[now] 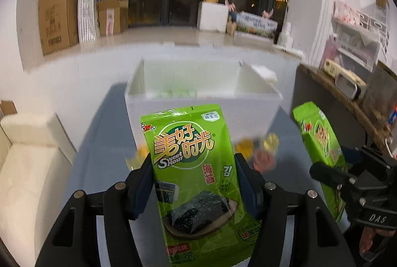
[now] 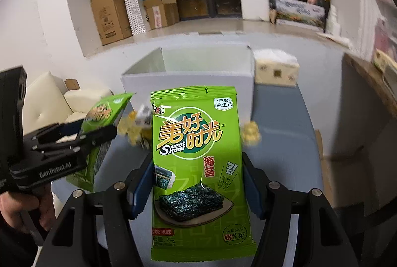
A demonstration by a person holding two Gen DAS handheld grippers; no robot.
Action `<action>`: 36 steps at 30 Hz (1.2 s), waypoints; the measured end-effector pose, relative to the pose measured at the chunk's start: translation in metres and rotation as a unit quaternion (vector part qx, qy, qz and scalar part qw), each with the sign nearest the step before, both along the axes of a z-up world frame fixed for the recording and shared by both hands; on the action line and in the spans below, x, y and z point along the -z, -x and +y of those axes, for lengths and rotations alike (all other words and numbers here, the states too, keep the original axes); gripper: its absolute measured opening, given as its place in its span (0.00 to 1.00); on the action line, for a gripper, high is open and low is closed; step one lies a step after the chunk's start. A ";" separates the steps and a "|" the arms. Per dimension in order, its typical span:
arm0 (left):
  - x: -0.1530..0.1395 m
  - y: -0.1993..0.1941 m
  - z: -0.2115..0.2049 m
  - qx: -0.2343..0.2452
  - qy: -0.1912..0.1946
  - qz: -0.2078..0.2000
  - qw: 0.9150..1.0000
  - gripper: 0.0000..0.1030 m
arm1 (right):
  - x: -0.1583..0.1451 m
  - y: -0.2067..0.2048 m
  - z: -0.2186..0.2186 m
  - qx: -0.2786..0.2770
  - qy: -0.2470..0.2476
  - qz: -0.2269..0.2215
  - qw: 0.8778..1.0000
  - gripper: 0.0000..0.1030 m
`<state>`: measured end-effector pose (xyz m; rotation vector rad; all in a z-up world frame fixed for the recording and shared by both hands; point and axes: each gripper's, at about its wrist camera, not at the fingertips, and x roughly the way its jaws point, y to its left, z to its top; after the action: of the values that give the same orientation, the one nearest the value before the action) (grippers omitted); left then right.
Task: Organize snacks
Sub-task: 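Grasp another green seaweed bag with the left gripper while the right holds its bag, then lower both green bags into the white box and open both grippers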
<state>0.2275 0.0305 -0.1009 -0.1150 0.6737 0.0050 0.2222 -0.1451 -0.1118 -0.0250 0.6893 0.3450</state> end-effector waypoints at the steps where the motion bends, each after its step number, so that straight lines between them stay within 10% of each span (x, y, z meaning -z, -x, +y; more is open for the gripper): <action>1: -0.007 -0.009 0.004 0.001 -0.001 -0.005 1.000 0.64 | -0.006 -0.007 0.002 0.000 0.001 -0.003 1.000 0.67; 11: -0.056 -0.131 0.034 0.004 -0.025 -0.032 0.999 0.64 | -0.056 -0.123 0.018 0.025 -0.019 -0.023 0.999 0.67; 18: -0.040 -0.190 0.048 -0.011 -0.018 -0.003 1.000 0.75 | -0.058 -0.199 0.021 0.038 -0.036 0.011 0.999 0.68; 24: -0.015 -0.197 0.066 -0.024 0.000 0.018 1.000 0.96 | -0.048 -0.220 0.011 0.060 -0.065 0.033 0.996 0.97; 36: -0.029 -0.165 0.057 -0.010 -0.031 0.004 0.999 0.96 | -0.051 -0.194 0.008 0.045 -0.086 0.011 0.995 1.00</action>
<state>0.3930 0.0874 -0.0715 -0.0628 0.6790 0.0445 0.4157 -0.1371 -0.0610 0.1728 0.6779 0.3167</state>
